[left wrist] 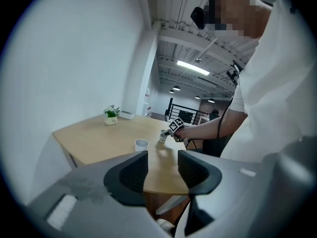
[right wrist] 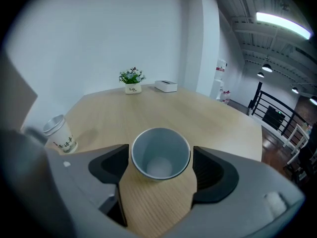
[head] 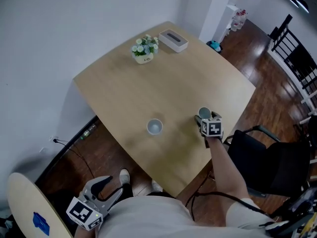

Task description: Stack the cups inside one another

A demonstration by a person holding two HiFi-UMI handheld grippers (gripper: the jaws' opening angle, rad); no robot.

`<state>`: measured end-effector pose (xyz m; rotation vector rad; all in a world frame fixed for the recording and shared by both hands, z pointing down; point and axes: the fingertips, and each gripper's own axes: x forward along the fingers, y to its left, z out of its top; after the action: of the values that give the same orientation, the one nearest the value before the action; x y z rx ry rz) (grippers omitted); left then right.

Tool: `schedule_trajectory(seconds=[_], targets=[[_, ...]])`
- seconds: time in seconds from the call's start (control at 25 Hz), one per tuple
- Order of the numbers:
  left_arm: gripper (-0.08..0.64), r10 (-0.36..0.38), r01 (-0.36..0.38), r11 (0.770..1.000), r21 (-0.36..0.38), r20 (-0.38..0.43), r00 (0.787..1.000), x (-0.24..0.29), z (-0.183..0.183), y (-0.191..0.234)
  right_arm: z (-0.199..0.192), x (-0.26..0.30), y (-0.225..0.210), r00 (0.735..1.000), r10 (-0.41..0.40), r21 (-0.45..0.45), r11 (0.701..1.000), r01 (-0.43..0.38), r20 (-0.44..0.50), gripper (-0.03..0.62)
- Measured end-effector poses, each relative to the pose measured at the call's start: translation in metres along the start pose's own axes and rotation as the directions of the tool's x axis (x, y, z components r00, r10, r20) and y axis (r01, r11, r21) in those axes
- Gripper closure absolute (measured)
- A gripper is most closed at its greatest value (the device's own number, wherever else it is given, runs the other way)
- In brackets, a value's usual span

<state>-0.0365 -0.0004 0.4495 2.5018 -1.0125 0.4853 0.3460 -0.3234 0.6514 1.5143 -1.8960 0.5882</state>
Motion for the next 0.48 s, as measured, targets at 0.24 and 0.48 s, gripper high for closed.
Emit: schedule_trajectory(seconds=[0.24,0.48], targets=[[0.360,0.032,-0.032,0.999,-0.012,0.008,0.999,-0.005,0.001,0.006,0.008,0.000,0.010,1.000,0.023,-0.008,1.000,-0.023,0.005,0.221],[0.360,-0.026,0.026,1.000,0.011,0.034,0.999,0.002,0.012,0.014,0.029,-0.037,0.050,0.995,0.098,-0.090,0.991,-0.095,0.036,0.221]])
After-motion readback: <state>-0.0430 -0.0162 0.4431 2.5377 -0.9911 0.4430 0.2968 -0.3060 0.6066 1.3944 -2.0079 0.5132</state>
